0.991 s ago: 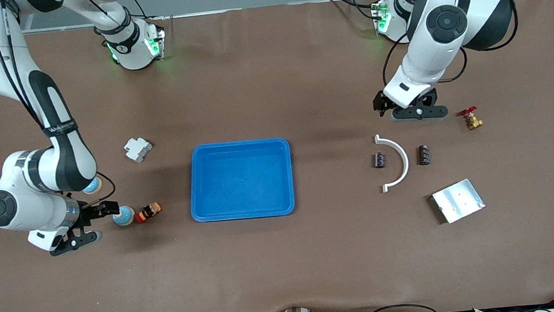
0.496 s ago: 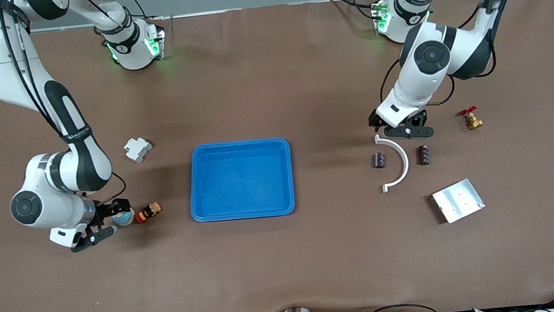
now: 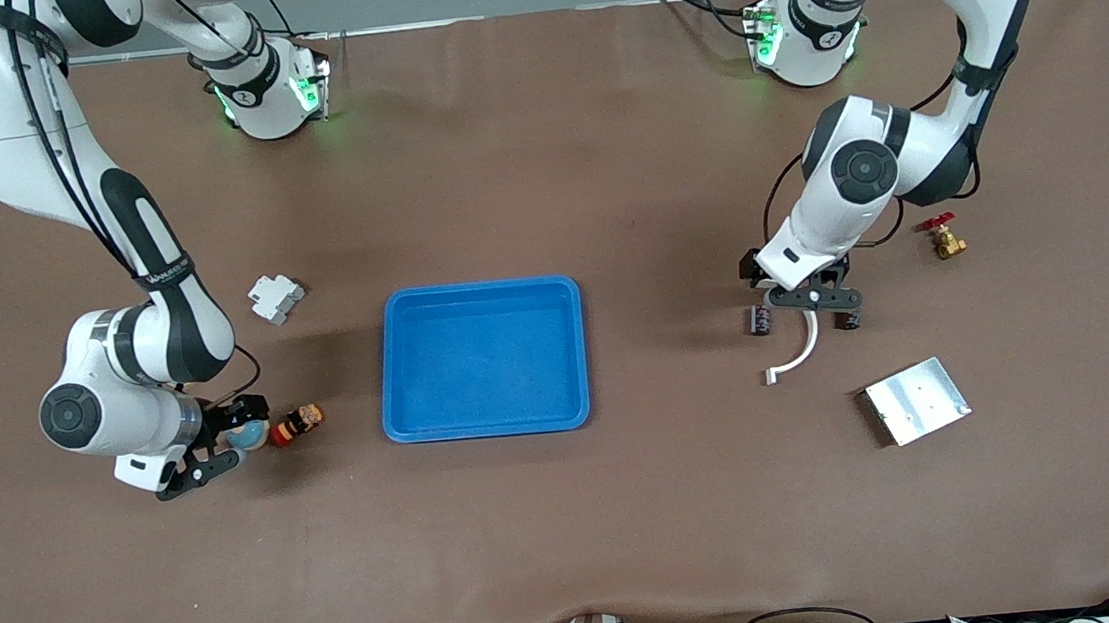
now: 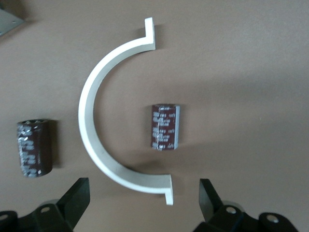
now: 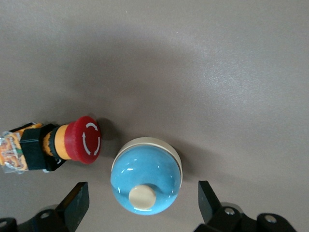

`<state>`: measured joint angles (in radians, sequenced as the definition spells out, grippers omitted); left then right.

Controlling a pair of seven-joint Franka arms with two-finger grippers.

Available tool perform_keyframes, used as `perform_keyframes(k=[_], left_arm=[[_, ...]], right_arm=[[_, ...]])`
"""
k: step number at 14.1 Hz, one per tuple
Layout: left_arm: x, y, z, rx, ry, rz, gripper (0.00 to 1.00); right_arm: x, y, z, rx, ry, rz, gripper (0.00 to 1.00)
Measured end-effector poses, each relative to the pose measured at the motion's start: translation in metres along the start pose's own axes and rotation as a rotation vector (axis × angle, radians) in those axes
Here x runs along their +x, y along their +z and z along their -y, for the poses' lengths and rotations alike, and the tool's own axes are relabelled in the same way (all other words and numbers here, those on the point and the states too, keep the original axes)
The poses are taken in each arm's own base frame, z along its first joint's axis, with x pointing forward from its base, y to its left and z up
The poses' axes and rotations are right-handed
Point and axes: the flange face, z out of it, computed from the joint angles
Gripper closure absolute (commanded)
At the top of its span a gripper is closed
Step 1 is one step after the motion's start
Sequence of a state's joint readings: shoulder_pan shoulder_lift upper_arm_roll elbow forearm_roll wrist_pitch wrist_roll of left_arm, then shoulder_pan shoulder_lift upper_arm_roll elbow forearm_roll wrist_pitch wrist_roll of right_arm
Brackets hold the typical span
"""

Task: Place electrolytic capacitor and blue bell in tray
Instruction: 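Grasp the blue bell with the right gripper while the left gripper grasps the capacitor, then place the blue bell in the tray while the left gripper lifts the capacitor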

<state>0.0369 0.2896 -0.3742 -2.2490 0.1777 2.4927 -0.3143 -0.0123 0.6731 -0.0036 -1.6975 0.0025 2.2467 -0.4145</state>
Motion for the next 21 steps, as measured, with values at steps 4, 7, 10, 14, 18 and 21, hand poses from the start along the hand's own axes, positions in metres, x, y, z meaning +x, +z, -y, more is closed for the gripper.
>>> perform_keyframes(k=[4,7,10,14,18,21], left_arm=[[0.008,0.015,-0.003,-0.036,-0.004,-0.033,0.00],[0.011,0.027,-0.005,-0.055,-0.003,-0.046,0.00],[0.015,0.034,-0.007,-0.051,0.020,-0.055,0.00],[0.019,0.045,-0.005,-0.021,0.039,-0.055,0.00],[0.019,0.069,-0.006,-0.003,0.008,-0.034,0.00],[0.021,0.080,-0.008,0.000,0.010,-0.030,0.00]], right_arm=[[0.001,0.008,-0.003,-0.006,-0.008,-0.009,0.00],[0.001,0.017,-0.003,-0.006,-0.009,-0.007,0.00],[0.001,0.021,-0.003,-0.004,-0.010,-0.004,0.12],[0.000,0.020,-0.004,-0.004,-0.008,-0.004,0.59],[0.000,0.017,-0.007,-0.001,-0.004,0.004,0.79],[0.006,-0.012,-0.005,0.020,-0.012,0.045,0.83]])
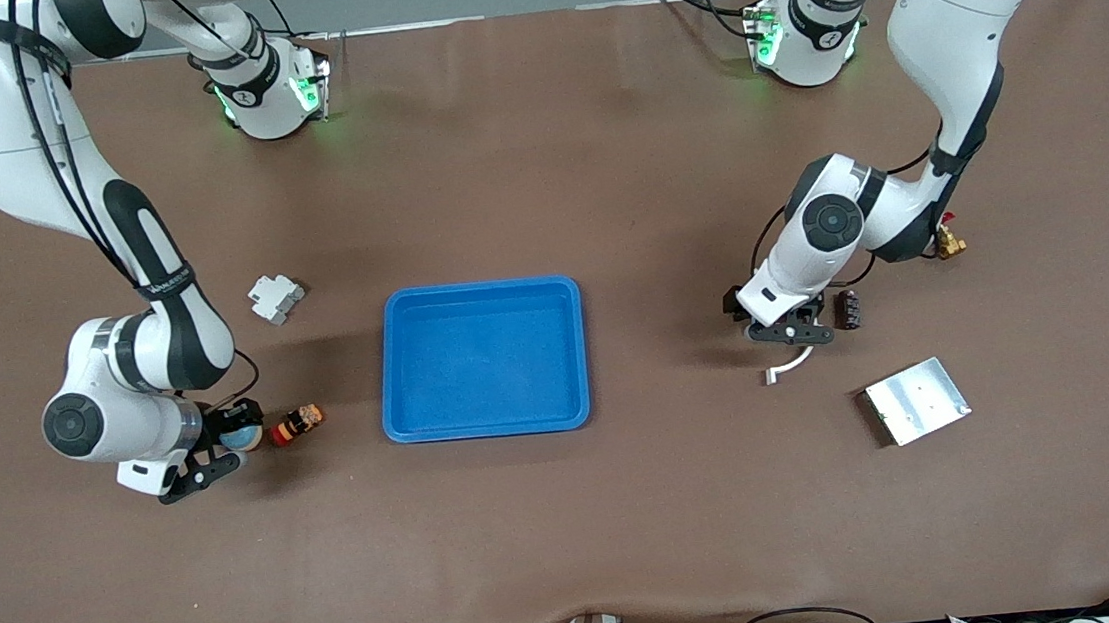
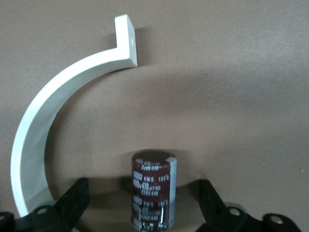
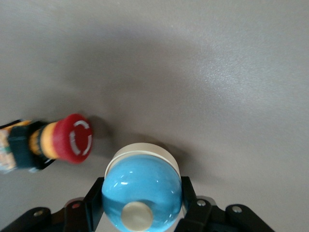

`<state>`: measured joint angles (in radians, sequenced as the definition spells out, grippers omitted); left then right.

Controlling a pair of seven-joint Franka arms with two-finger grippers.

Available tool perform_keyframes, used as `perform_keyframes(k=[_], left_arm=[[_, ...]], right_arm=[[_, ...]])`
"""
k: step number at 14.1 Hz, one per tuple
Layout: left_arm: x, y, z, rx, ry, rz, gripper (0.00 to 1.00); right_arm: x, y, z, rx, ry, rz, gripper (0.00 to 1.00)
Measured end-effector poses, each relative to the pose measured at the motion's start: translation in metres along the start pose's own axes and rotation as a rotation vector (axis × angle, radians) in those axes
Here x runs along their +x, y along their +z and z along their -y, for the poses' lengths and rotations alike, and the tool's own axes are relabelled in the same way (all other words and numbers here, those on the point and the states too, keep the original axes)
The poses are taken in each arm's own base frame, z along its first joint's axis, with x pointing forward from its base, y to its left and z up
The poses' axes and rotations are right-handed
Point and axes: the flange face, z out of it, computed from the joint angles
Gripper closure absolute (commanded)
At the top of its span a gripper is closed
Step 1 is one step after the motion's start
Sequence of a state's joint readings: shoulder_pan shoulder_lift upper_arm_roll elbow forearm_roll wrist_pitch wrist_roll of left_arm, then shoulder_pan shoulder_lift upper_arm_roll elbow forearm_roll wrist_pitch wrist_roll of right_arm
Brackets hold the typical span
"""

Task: Place electrolytic capacitor and blue bell in tray
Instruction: 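Place the blue bell in the tray while the left gripper lifts the capacitor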

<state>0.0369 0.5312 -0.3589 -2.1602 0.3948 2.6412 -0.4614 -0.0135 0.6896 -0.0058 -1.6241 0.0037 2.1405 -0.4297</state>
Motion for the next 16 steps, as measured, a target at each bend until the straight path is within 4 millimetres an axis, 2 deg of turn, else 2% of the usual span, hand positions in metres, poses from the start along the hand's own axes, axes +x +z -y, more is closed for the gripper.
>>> perform_keyframes(k=[1,2,3,4,5,6,7,8,11,13,16], left_arm=[[0.001,-0.001,0.000,0.000,0.001,-0.002,0.00],[0.001,-0.001,0.000,0.000,0.001,-0.003,0.00],[0.001,-0.001,0.000,0.000,-0.003,-0.003,0.00],[0.001,-0.001,0.000,0.000,-0.014,-0.004,0.16],[0.002,-0.002,0.000,0.000,-0.031,-0.006,0.42],[0.003,-0.003,-0.001,0.000,-0.051,-0.009,0.72],[0.005,-0.005,-0.001,0.001,-0.068,-0.015,0.94],[0.006,-0.008,-0.001,0.001,-0.081,-0.020,1.00],[0.009,-0.014,0.000,0.002,-0.089,-0.032,1.00],[0.009,-0.015,0.000,0.003,-0.091,-0.035,1.00],[0.010,-0.015,0.000,0.002,-0.128,-0.035,1.00]], right_arm=[[0.004,-0.016,0.007,0.010,-0.005,0.013,0.83],[0.013,-0.042,0.034,0.022,0.012,0.025,0.83],[0.018,-0.053,0.053,0.022,0.040,0.027,0.85],[0.023,-0.059,0.077,0.027,0.091,0.034,0.91],[0.029,-0.062,0.102,0.041,0.137,0.039,0.91],[0.035,-0.062,0.130,0.056,0.183,0.044,0.91],[0.041,-0.060,0.157,0.061,0.229,0.050,0.91],[0.045,-0.059,0.181,0.057,0.266,0.055,0.91],[0.053,-0.056,0.248,0.061,0.351,0.060,0.91],[0.053,-0.052,0.284,0.062,0.387,0.068,0.91],[0.047,-0.037,0.308,0.061,0.401,0.103,0.91]])
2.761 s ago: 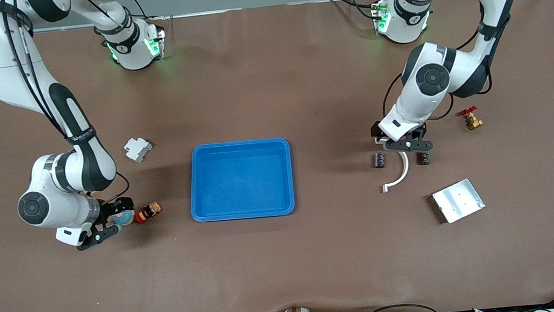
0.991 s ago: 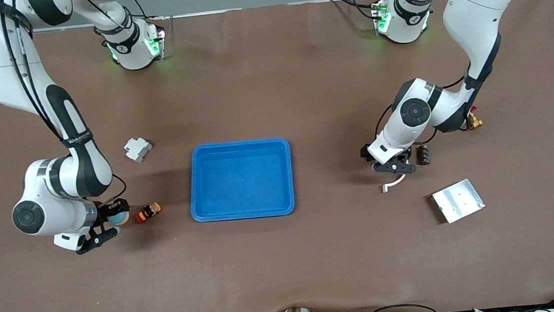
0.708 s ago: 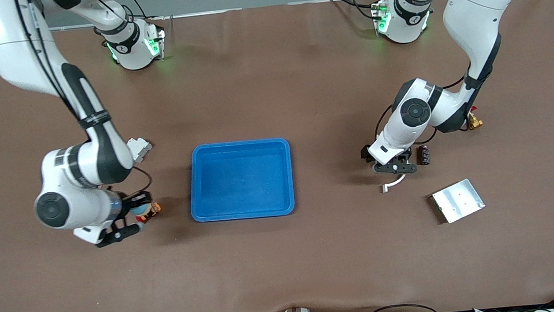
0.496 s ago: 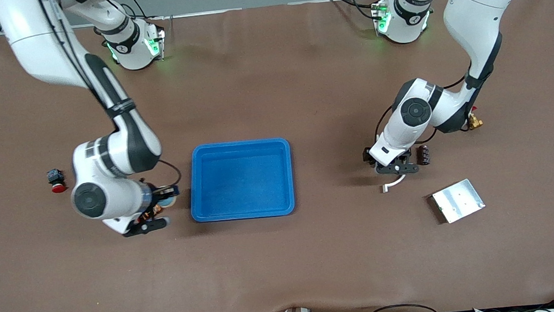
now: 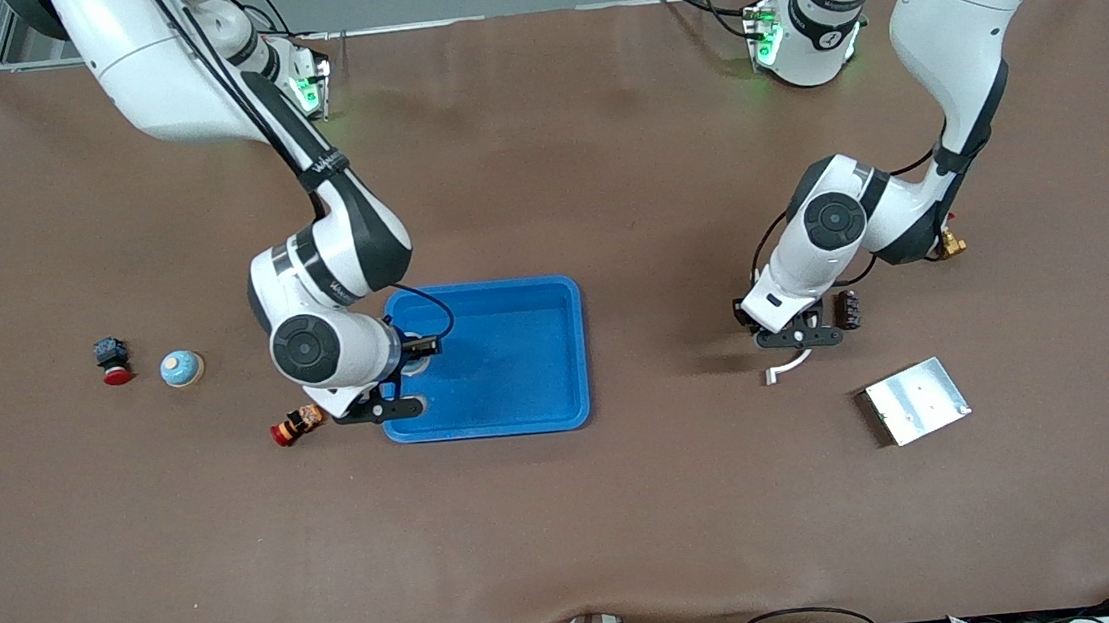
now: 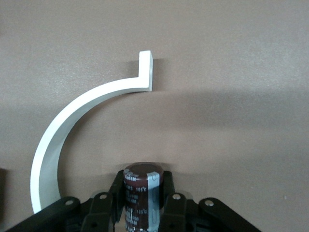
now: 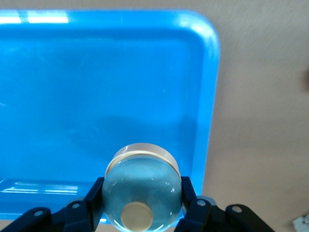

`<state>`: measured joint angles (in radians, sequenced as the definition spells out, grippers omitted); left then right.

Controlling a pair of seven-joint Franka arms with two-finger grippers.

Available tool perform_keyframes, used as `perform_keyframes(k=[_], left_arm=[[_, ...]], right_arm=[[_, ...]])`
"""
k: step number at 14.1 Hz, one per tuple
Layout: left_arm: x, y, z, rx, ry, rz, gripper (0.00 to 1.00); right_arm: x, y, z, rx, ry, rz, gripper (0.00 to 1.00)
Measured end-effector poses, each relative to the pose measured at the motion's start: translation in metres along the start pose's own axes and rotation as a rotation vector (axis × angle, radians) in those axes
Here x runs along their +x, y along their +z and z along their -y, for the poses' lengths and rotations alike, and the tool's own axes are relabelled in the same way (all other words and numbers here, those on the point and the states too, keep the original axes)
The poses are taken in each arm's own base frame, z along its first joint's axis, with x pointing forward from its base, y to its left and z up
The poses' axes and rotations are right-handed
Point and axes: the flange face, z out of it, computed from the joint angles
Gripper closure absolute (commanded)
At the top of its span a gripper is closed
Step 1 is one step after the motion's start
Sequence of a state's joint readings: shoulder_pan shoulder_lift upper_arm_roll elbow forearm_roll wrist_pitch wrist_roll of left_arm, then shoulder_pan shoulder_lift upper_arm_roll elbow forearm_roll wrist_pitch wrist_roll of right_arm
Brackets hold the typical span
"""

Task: Place electrolytic capacitor and blue bell in tray
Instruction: 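Place the blue bell in the tray while the left gripper lifts the capacitor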

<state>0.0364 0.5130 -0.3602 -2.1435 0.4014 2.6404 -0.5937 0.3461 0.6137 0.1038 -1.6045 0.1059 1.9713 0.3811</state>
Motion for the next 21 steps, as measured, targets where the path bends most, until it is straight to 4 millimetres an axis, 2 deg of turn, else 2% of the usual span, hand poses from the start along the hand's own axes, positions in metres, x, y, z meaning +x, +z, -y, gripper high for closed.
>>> perform_keyframes(k=[4,6,8,9,10,11,12,16,18,19,21], left_arm=[[0.011,-0.011,-0.001,0.046,-0.167,0.030,1.00],[0.020,-0.029,-0.016,0.073,-0.265,0.035,1.00],[0.029,-0.047,-0.037,0.044,-0.474,0.019,1.00],[0.035,-0.058,-0.046,0.015,-0.583,0.013,1.00],[0.042,-0.067,-0.055,-0.011,-0.656,0.010,1.00],[0.046,-0.075,-0.062,-0.034,-0.709,0.010,1.00],[0.049,-0.081,-0.069,-0.052,-0.750,0.016,1.00],[0.049,-0.094,-0.103,-0.100,-0.918,0.037,1.00],[0.048,-0.100,-0.125,-0.119,-0.987,0.037,1.00],[0.051,-0.104,-0.132,-0.132,-1.033,0.036,1.00],[0.058,-0.110,-0.145,-0.157,-1.123,0.037,1.00]], right_arm=[[-0.014,0.031,0.008,-0.020,-0.016,0.034,0.91],[-0.019,0.047,0.010,-0.017,-0.019,0.014,0.91],[-0.020,0.060,0.008,-0.010,-0.016,-0.011,0.90],[-0.021,0.065,0.006,-0.009,-0.015,-0.013,0.84],[-0.022,0.067,0.005,-0.011,-0.014,-0.010,0.63],[-0.022,0.068,0.005,-0.012,-0.014,-0.009,0.17],[-0.022,0.068,0.005,-0.012,-0.012,-0.009,0.00],[-0.018,0.065,-0.003,-0.011,0.005,-0.014,0.00],[-0.012,0.057,-0.016,-0.008,0.027,-0.020,0.00],[-0.007,0.049,-0.026,-0.003,0.041,-0.028,0.00],[0.003,0.019,-0.053,0.000,0.052,-0.047,0.00]])
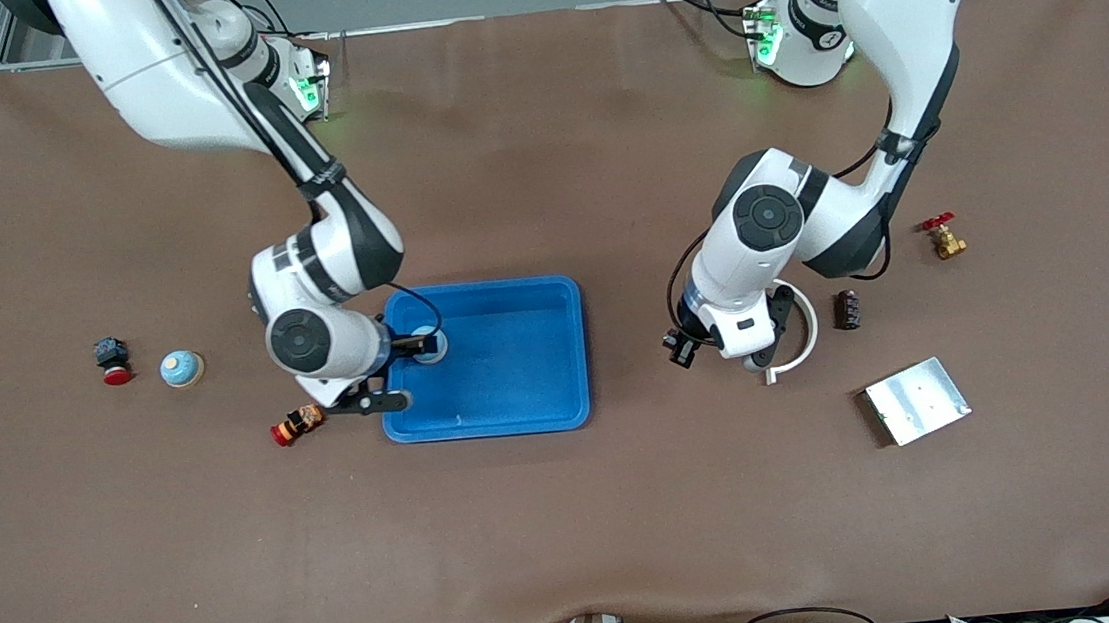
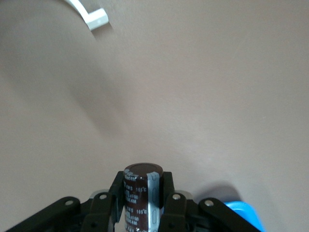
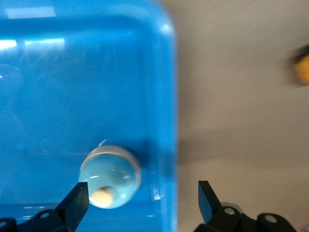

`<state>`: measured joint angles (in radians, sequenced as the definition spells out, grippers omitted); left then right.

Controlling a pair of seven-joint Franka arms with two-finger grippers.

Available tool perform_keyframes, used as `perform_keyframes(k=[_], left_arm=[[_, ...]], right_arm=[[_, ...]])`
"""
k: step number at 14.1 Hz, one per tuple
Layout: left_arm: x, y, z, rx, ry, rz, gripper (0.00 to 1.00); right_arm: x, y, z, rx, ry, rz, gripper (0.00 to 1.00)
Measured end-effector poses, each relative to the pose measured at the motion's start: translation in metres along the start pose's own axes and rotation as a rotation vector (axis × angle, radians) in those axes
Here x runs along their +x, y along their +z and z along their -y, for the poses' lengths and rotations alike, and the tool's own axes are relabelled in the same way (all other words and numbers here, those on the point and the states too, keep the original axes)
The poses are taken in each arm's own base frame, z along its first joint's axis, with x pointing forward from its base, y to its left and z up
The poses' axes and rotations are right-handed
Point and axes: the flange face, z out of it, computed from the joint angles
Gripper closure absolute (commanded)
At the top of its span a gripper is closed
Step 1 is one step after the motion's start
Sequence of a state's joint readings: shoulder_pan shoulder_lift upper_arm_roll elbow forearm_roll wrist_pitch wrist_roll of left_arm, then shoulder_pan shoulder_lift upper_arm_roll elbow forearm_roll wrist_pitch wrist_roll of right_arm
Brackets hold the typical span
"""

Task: Place electrolytic capacitor and blue bell in tray
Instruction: 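Place the blue bell in the tray while the left gripper lifts the capacitor, then move the right gripper to the second bell while the left gripper carries the capacitor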

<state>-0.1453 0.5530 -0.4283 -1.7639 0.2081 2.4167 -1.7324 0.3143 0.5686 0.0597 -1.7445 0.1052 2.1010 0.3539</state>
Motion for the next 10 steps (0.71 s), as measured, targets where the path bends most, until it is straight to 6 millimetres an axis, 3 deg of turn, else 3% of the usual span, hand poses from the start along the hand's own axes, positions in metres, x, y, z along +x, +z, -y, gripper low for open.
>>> perform_keyframes(k=[2,5,8,10], left_arm=[[-0.019,0.003,-0.009,-0.010,-0.075,0.013,1.00],[-0.051,0.005,-0.023,-0.016,-0.145,0.011,1.00],[-0.079,0.018,-0.034,0.010,-0.226,-0.048,1.00],[-0.097,0.037,-0.039,0.011,-0.247,-0.108,1.00]], right_arm=[[0.012,-0.035,-0.038,-0.013,-0.025,-0.032,0.00],[0.032,-0.066,-0.128,-0.073,-0.115,-0.071,0.00],[0.041,-0.072,-0.221,-0.084,-0.109,-0.065,0.00],[0.039,-0.065,-0.258,-0.104,-0.097,-0.045,0.00]])
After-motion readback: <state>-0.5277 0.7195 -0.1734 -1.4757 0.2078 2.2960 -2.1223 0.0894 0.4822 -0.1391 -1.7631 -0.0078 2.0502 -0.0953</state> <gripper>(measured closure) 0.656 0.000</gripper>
